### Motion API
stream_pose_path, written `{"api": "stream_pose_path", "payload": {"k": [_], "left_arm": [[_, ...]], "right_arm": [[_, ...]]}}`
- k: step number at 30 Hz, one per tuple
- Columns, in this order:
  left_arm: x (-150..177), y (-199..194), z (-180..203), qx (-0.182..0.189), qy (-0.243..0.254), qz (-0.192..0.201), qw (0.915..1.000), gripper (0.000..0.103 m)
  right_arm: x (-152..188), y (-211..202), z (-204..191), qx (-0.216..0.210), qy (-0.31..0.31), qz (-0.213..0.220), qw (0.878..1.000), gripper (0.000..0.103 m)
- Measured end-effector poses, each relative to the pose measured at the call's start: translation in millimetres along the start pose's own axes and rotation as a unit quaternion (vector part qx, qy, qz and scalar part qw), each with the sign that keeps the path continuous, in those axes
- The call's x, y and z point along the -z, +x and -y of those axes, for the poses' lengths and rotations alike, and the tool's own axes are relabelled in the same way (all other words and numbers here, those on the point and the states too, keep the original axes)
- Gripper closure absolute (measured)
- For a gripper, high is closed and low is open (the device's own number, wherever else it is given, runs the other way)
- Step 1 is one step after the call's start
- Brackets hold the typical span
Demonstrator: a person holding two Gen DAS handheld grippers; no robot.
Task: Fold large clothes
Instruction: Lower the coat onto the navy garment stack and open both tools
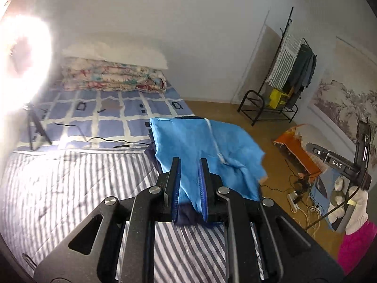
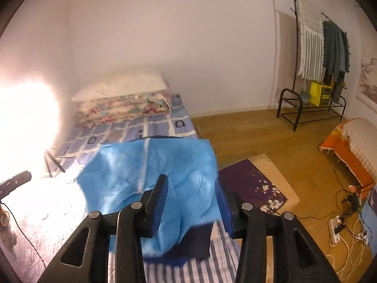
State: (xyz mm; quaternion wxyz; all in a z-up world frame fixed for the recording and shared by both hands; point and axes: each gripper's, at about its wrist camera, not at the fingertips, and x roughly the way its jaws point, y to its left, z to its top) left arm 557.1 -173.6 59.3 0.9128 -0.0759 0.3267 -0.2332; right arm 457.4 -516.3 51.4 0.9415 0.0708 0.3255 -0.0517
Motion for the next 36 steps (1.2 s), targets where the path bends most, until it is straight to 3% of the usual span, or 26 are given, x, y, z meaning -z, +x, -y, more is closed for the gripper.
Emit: {"api": "stream_pose_path", "payload": {"k": [5,11,15,19,22,29,31,34,36], "left_arm": [[6,-103,20,0.003,0.011,0.03,0.9995,0.081],[24,-214,38,0.014,0.013,0.055,0.9983,0.08],[47,-275,50,0.017,0.022,0.068,0.9973,0.064],[74,-326,61,0.018,0.039,0.072,0.9964,0.062],[94,-351,66,0.017,0.043,0.075,0.9961,0.048],[151,-375,66,0.011,0.045,0.071,0.9964,0.025],[168,-373,63,0.006,0.04,0.065,0.9971,0.023],[193,-359,57,-0.002,0.037,0.047,0.9982,0.022],[203,-348,52,-0.012,0.035,0.04,0.9985,0.021]], "right_arm": [[1,-100,-9,-0.015,-0.004,0.029,0.999,0.06],[17,-214,-24,-0.028,-0.015,0.047,0.998,0.059],[36,-266,-36,-0.03,-0.023,0.053,0.998,0.058],[59,-306,-44,-0.04,-0.02,0.057,0.997,0.05],[79,-329,-51,-0.045,-0.024,0.056,0.997,0.049],[127,-364,-66,-0.043,-0.028,0.065,0.997,0.027],[141,-365,-70,-0.043,-0.026,0.063,0.997,0.018],[163,-367,-76,-0.043,-0.028,0.063,0.997,0.015],[178,-365,-81,-0.038,-0.032,0.061,0.997,0.006]]}}
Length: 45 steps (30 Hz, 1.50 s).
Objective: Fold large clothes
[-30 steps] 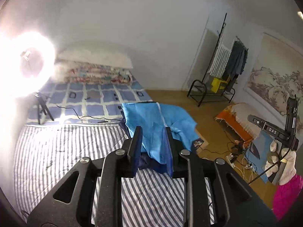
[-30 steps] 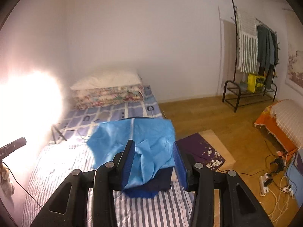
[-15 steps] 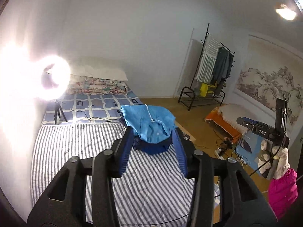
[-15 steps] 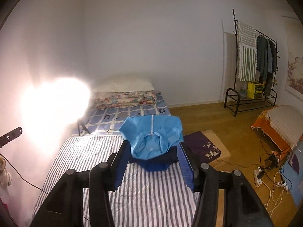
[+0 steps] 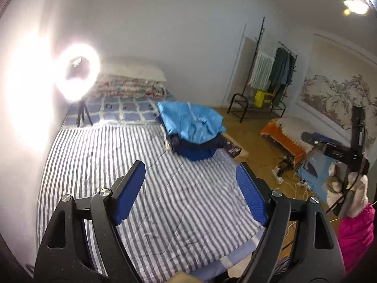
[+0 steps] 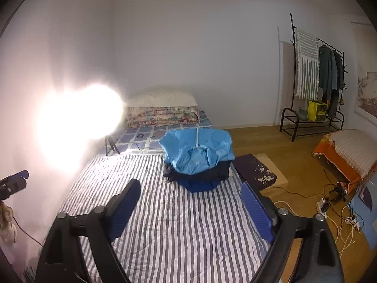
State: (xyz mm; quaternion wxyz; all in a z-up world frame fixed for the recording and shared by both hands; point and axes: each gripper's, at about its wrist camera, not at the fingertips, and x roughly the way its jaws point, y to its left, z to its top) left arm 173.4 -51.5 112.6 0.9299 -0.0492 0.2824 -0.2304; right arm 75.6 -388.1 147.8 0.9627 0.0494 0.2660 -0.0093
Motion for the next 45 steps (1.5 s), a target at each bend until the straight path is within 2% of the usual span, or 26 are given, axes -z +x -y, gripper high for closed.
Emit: {"api": "stream_pose_path", "payload": {"k": [2,11,13,15,20,27,31,35,45], "left_arm": [[11,7,0,-0.01,0.005,-0.003,0.9999,0.021],[47,36,3,-0.041,0.021,0.014,0.9989,0.02],[53,44,5,-0.049,0.03,0.017,0.9982,0.016],[60,50,7,-0.054,0.038,0.019,0.9976,0.005],[70,64,4,-0.068,0.047,0.016,0.9964,0.002],[81,82,-7,-0.086,0.05,0.004,0.9951,0.001],[85,90,-11,-0.09,0.048,-0.004,0.9948,0.001],[86,95,-13,-0.09,0.042,-0.008,0.995,0.001],[88,99,-11,-0.087,0.041,-0.012,0.9953,0.001]], "right_arm": [[13,2,-5,0.008,-0.004,0.0,1.0,0.0],[59,37,-22,0.019,-0.007,-0.006,1.0,0.0],[67,46,-24,0.023,-0.008,-0.006,1.0,0.0],[76,55,-27,0.02,0.001,-0.008,1.0,0.0],[93,76,-30,0.012,0.025,-0.016,0.999,0.0],[119,109,-29,0.033,0.051,-0.017,0.998,0.0],[126,122,-34,0.052,0.031,-0.028,0.998,0.0],[124,122,-37,0.068,0.018,-0.013,0.997,0.0],[127,128,-33,0.073,0.021,-0.015,0.997,0.0]]}}
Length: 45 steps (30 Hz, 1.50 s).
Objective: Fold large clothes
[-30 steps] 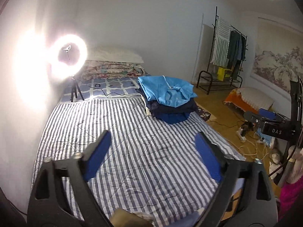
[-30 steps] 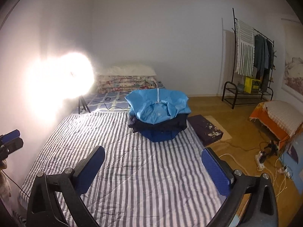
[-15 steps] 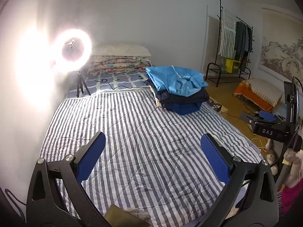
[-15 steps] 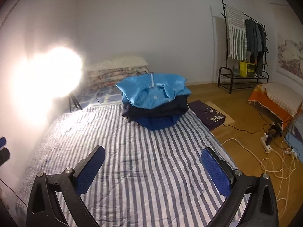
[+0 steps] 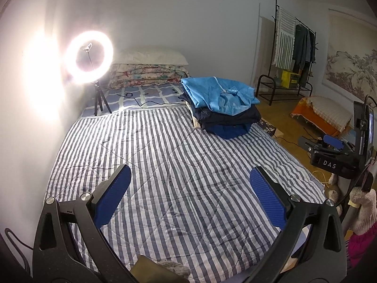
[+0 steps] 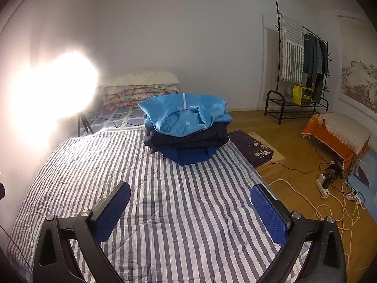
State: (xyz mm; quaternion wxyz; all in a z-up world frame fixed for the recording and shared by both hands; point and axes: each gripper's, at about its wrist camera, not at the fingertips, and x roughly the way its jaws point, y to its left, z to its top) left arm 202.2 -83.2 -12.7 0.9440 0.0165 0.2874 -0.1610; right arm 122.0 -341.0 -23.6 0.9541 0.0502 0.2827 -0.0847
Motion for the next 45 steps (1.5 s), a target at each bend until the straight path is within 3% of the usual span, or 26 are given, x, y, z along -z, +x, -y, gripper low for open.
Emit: {"api": "stream_pose_path", "payload": {"k": [45], "left_arm": [[-3,-15,3,0.0,0.003,0.013,0.9999,0.0]], "right_arm": [[5,0,-5,0.006,-0.006,-0.006,1.0,0.0]]}}
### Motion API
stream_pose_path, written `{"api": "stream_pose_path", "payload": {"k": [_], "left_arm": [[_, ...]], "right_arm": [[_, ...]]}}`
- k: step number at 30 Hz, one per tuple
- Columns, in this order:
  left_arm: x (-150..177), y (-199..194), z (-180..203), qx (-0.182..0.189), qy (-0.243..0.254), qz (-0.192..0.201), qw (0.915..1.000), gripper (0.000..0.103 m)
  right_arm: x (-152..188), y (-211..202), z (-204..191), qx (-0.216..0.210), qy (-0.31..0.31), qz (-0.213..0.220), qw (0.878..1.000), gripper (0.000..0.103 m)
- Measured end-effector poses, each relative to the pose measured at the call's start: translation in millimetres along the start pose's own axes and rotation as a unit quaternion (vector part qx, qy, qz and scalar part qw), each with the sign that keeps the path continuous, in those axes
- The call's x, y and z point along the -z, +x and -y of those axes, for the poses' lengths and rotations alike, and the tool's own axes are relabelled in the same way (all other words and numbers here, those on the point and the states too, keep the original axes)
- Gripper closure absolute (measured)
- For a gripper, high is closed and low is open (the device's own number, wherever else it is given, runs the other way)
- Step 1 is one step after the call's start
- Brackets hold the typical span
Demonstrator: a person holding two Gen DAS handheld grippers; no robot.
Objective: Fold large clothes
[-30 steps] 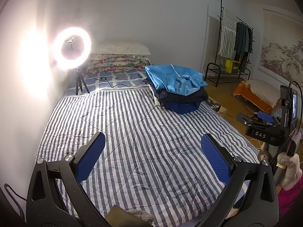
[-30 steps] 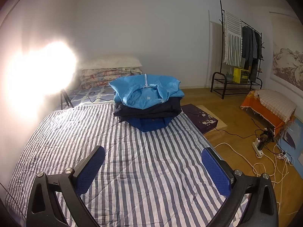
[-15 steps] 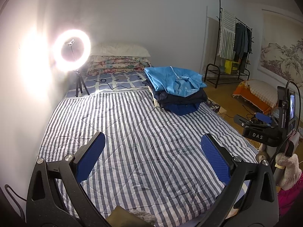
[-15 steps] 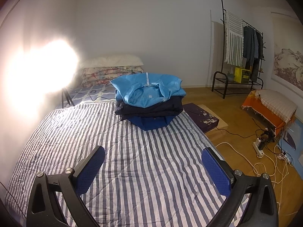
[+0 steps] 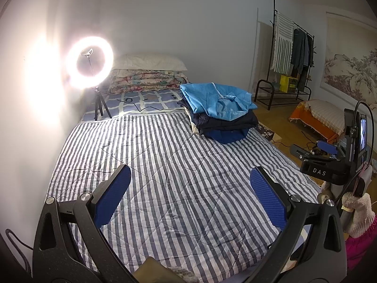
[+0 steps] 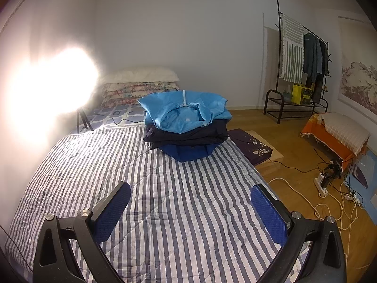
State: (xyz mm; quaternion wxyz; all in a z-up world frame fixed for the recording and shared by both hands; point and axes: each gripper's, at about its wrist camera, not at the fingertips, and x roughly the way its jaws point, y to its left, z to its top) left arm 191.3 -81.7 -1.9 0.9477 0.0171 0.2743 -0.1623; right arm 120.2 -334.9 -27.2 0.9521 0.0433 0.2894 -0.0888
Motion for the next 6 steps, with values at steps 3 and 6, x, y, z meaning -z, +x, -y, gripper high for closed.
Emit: {"api": "stream_pose_path", "payload": {"k": [3,6], "left_arm": [[-1.9,-5.0,5.1,-0.004,0.008,0.009,0.9999,0.0],[-2.4,-6.8,6.7,-0.006,0.009,0.01,0.9999,0.0]], "right_arm": [[0.5,-0.4,-2.0,0.001,-0.004,0.0,1.0,0.0],[-0.2,-0.7,-3.3,0.0,-0.005,0.0,1.0,0.0]]}}
